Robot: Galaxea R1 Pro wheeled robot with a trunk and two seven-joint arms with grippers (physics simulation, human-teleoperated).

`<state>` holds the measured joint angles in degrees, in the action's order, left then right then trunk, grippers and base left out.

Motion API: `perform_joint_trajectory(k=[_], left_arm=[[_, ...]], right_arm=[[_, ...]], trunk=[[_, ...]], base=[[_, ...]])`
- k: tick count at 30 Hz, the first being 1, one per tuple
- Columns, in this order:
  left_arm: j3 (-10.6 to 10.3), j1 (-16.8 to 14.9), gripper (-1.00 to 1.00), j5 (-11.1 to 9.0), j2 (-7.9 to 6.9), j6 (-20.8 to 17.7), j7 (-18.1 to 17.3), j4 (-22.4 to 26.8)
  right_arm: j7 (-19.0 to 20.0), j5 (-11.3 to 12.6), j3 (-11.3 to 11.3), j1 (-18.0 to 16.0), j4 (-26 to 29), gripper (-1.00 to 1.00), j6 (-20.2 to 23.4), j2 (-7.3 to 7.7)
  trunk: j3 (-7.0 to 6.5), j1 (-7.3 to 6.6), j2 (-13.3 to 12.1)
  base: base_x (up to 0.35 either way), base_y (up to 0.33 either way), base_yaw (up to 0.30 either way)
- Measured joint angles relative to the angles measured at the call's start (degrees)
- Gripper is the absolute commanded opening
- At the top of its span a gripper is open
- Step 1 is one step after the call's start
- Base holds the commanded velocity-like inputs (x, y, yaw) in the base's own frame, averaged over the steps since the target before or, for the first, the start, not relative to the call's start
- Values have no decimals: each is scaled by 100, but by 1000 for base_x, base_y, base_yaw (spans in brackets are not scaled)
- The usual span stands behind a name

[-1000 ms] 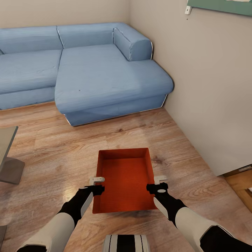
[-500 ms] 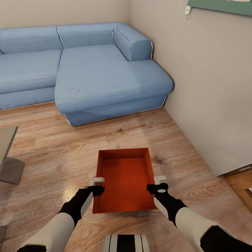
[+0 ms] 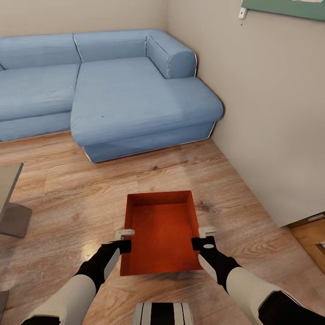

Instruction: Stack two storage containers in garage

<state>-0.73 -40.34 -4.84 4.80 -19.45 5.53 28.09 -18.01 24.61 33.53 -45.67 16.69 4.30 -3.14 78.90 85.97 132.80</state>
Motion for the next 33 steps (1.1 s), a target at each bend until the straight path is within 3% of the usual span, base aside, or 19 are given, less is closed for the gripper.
perform_joint_trajectory(k=[11,33], left_arm=[[-6,1,-100,17,9,0,3,46],[9,-4,-100,52,9,-21,-20,35]], right_arm=[[-5,-16,-6,0,0,-100,3,7],[-29,128,78,5,-13,-100,-24,9]], trunk=[[0,0,0],[-394,-483,-881]], base=[[0,0,0],[0,0,0]])
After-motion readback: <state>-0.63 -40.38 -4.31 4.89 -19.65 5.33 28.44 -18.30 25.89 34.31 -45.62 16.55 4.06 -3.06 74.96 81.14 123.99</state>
